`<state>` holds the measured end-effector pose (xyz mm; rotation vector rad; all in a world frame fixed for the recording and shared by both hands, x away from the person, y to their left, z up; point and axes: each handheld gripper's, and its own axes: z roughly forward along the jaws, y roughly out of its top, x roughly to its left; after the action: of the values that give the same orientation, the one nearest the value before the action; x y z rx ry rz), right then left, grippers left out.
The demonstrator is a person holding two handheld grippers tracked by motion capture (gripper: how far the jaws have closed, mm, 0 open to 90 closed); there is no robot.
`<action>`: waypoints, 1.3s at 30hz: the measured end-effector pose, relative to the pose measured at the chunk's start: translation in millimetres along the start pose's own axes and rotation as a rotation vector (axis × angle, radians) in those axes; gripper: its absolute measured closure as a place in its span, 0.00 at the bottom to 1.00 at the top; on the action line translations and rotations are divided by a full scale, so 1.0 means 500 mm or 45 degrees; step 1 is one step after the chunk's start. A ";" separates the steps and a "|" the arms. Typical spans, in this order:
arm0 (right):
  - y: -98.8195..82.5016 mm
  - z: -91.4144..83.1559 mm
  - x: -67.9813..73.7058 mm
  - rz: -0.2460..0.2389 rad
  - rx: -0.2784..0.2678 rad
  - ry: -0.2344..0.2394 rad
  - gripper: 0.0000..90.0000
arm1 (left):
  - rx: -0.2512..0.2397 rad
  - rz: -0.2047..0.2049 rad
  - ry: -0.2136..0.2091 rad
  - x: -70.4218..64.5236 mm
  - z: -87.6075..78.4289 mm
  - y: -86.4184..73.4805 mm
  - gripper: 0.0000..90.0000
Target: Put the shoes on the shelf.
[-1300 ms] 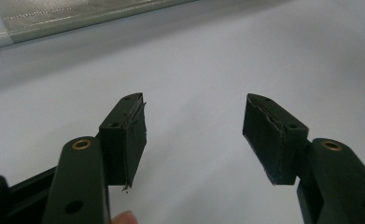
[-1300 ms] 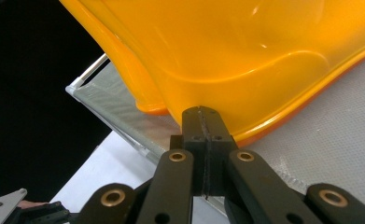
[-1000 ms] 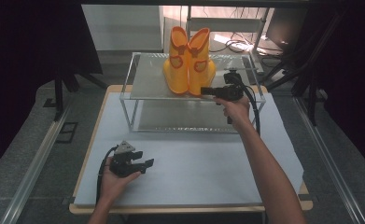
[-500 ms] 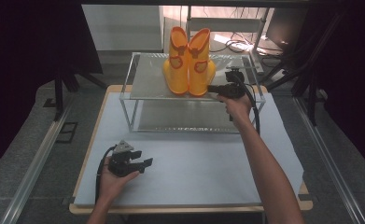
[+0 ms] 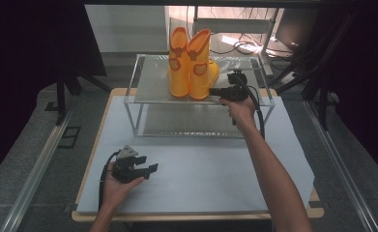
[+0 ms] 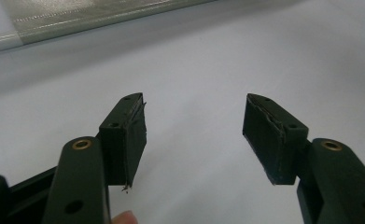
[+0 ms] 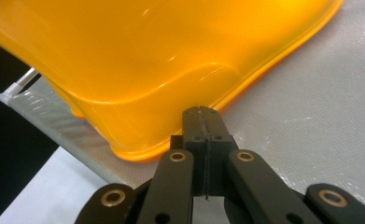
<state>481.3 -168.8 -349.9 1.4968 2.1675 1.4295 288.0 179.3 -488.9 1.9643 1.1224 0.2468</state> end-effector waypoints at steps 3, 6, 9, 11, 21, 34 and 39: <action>-0.001 0.001 -0.004 0.010 -0.001 0.006 1.00 | -0.002 0.001 -0.002 0.000 0.000 0.000 0.44; -0.002 -0.001 -0.007 0.005 0.001 0.011 1.00 | -0.002 0.002 -0.002 0.000 -0.001 0.000 0.44; -0.004 -0.005 -0.005 -0.005 -0.013 0.022 1.00 | -0.009 -0.001 -0.001 0.000 -0.003 0.000 0.44; -0.006 -0.012 -0.003 -0.025 -0.025 0.008 0.98 | -0.012 -0.003 0.001 0.000 -0.004 0.000 0.44; -0.027 -0.094 -0.022 -0.032 -0.151 0.118 0.77 | -0.003 0.005 0.007 -0.004 -0.004 0.001 0.44; -0.130 -0.221 -0.065 -0.071 -0.262 0.192 0.65 | 0.001 0.009 0.011 -0.011 0.000 0.001 0.44; -0.197 -0.257 -0.097 -0.067 -0.276 0.176 0.64 | 0.005 0.012 0.012 -0.012 0.002 0.000 0.44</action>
<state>366.7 -290.9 -373.6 1.2927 2.0296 1.7320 285.2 174.2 -488.0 1.9740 1.1211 0.2593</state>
